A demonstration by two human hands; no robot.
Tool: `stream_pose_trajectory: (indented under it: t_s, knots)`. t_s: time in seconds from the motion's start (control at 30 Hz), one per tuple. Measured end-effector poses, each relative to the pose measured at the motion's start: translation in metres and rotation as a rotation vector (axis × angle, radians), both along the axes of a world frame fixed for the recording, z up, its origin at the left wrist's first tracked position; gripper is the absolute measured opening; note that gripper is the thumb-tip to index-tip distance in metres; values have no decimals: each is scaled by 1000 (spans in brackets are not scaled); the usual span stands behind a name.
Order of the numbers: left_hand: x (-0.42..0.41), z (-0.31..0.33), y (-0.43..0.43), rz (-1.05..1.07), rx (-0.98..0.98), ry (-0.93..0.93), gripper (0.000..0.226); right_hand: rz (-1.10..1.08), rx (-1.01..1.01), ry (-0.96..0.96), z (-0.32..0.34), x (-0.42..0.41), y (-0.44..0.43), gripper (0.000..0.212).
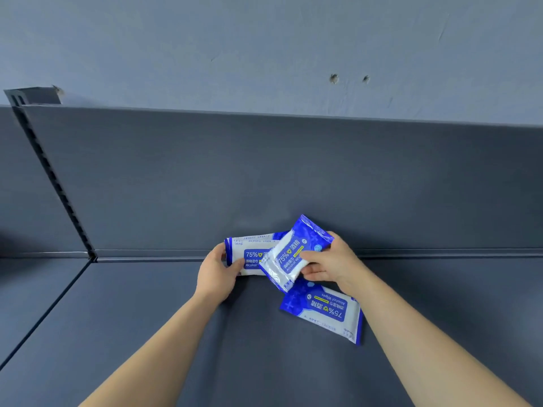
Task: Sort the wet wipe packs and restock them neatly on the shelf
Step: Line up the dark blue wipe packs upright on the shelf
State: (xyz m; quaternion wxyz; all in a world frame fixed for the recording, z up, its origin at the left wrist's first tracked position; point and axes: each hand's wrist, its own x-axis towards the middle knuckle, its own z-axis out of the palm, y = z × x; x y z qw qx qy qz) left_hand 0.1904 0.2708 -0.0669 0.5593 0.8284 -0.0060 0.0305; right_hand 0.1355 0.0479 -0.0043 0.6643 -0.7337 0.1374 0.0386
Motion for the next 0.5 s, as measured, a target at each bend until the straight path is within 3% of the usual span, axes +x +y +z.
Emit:
stream_pose_trajectory:
  t_s: [0.13, 0.23, 0.3, 0.37, 0.43, 0.5]
  knots:
    - [-4, 4, -4, -8, -137, 51, 27, -127, 150, 23, -19, 4, 20, 20]
    - [-11, 6, -12, -39, -112, 49, 49, -159, 169, 48, -29, 8, 31, 12]
    - [-14, 6, -18, -32, -75, 42, 60, -101, 13, 39, -34, 7, 34, 7]
    - [-15, 9, -21, -4, -22, 27, 61, -24, -314, 13, -33, 4, 28, 24]
    - [-15, 12, -20, 20, 32, -16, 59, 63, -631, 7, -27, -3, 12, 16]
    - [-14, 15, -18, 33, 63, -79, 58, 193, -871, 135, -17, -10, -8, 56]
